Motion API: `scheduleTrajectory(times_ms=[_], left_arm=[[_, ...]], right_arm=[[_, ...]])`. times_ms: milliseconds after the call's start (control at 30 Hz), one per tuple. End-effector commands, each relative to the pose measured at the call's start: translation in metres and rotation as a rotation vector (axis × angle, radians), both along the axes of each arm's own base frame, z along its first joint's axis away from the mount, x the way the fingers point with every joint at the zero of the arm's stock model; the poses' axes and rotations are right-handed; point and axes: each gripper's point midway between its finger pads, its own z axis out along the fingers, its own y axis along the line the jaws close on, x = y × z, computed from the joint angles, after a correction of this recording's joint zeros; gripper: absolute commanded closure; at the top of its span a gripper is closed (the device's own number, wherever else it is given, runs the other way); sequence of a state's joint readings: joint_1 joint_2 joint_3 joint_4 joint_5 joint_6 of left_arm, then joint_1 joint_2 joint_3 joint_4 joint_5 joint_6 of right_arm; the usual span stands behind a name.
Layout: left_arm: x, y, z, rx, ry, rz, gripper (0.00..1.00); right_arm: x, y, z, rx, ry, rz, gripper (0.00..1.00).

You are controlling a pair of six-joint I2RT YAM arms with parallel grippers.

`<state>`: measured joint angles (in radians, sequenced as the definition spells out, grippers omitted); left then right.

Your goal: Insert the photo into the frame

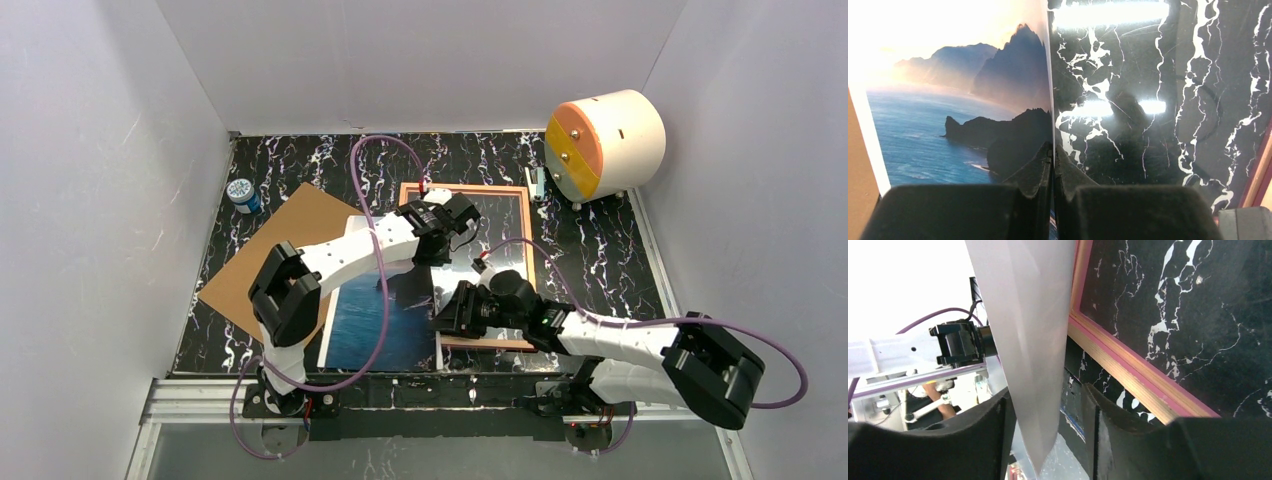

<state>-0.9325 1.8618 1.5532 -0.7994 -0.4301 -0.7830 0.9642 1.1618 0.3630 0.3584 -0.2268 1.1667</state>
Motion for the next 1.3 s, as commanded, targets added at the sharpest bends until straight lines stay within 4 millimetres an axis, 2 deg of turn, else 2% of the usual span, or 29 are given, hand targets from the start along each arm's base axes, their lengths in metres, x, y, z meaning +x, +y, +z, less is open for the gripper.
scheduleTrajectory(times_ms=[0,67,167,300,367,433,533,633,700,800,933,1067,1167,1267], left_arm=[[0.003,0.008,0.046,-0.031,-0.068,-0.013,1.00],[0.008,0.013,0.058,-0.031,-0.087,-0.015,1.00],[0.017,0.026,0.084,-0.019,-0.142,-0.008,1.00],[0.032,0.049,0.137,0.062,-0.267,0.018,1.00],[0.036,0.055,0.164,0.069,-0.314,0.021,1.00],[0.038,0.057,0.189,0.048,-0.356,0.019,1.00],[0.038,0.060,0.223,-0.001,-0.412,0.025,1.00],[0.035,0.059,0.245,-0.055,-0.438,0.018,1.00],[0.031,0.047,0.259,-0.138,-0.442,-0.023,1.00],[0.021,0.022,0.278,-0.286,-0.437,-0.128,1.00],[0.004,-0.010,0.312,-0.492,-0.460,-0.293,1.00],[-0.011,-0.021,0.342,-0.621,-0.506,-0.388,1.00],[-0.017,-0.025,0.350,-0.665,-0.511,-0.413,1.00],[-0.011,-0.025,0.337,-0.667,-0.477,-0.341,1.00]], right_arm=[[0.010,0.004,0.030,0.036,-0.095,-0.014,0.35],[0.015,0.002,0.044,0.035,-0.156,-0.013,0.23],[0.019,-0.003,0.069,0.055,-0.269,-0.018,0.13],[0.033,-0.022,0.107,0.070,-0.424,-0.103,0.09],[0.048,-0.037,0.121,0.035,-0.474,-0.204,0.09],[0.064,-0.059,0.129,-0.037,-0.490,-0.330,0.10],[0.085,-0.098,0.128,-0.212,-0.492,-0.513,0.11],[0.102,-0.127,0.127,-0.398,-0.483,-0.621,0.11],[0.111,-0.139,0.131,-0.498,-0.472,-0.660,0.11],[0.125,-0.154,0.122,-0.649,-0.435,-0.639,0.11],[0.146,-0.169,0.091,-0.723,-0.318,-0.570,0.11],[0.157,-0.202,0.068,-0.721,-0.223,-0.625,0.12],[0.161,-0.230,0.055,-0.715,-0.161,-0.676,0.12],[0.160,-0.260,0.037,-0.751,-0.086,-0.726,0.12]])
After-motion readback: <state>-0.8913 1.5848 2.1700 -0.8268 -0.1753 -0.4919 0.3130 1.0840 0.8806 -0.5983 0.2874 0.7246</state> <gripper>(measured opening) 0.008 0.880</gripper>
